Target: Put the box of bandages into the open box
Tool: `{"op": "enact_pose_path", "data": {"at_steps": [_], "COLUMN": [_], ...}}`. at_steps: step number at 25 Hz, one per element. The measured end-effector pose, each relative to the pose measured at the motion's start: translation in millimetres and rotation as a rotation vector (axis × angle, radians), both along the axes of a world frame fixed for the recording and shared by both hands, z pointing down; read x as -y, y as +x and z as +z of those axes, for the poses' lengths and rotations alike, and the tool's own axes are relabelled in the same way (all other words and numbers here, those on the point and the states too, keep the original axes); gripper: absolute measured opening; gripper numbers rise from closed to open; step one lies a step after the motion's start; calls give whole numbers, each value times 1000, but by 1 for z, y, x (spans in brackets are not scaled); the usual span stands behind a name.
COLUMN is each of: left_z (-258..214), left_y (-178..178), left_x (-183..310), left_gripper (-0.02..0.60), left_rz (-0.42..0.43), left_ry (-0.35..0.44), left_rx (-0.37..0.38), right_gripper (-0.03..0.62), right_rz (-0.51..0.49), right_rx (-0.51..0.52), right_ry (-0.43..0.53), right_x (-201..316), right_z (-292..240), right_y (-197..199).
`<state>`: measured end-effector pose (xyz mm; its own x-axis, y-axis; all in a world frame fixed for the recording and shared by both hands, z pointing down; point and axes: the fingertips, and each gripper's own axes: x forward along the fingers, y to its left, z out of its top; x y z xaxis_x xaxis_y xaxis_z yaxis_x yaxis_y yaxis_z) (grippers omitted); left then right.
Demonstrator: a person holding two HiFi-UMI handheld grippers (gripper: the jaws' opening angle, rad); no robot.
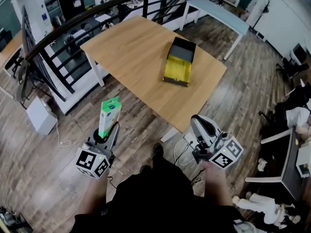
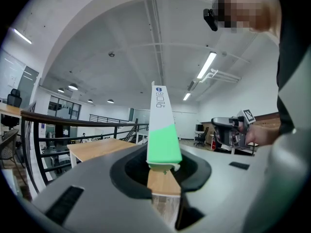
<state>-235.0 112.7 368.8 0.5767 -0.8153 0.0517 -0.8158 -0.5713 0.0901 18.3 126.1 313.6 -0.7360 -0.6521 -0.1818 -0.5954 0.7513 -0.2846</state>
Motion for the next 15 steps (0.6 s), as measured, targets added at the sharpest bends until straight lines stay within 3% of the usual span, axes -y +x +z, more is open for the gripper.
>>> {"op": "enact_pose_path", "data": {"at_steps": [15], "left_z": [10], "left_y": [32], "left_x": [100], "left_gripper": [94], "left_rz": [-34], "left_ry": [-48], "left_rx": [18], "right_gripper": [38], "right_rz": [-36], "right_rx": [23], "right_ry": [-66], "right_x": [113], "right_z": [22], "right_y": [30]}}
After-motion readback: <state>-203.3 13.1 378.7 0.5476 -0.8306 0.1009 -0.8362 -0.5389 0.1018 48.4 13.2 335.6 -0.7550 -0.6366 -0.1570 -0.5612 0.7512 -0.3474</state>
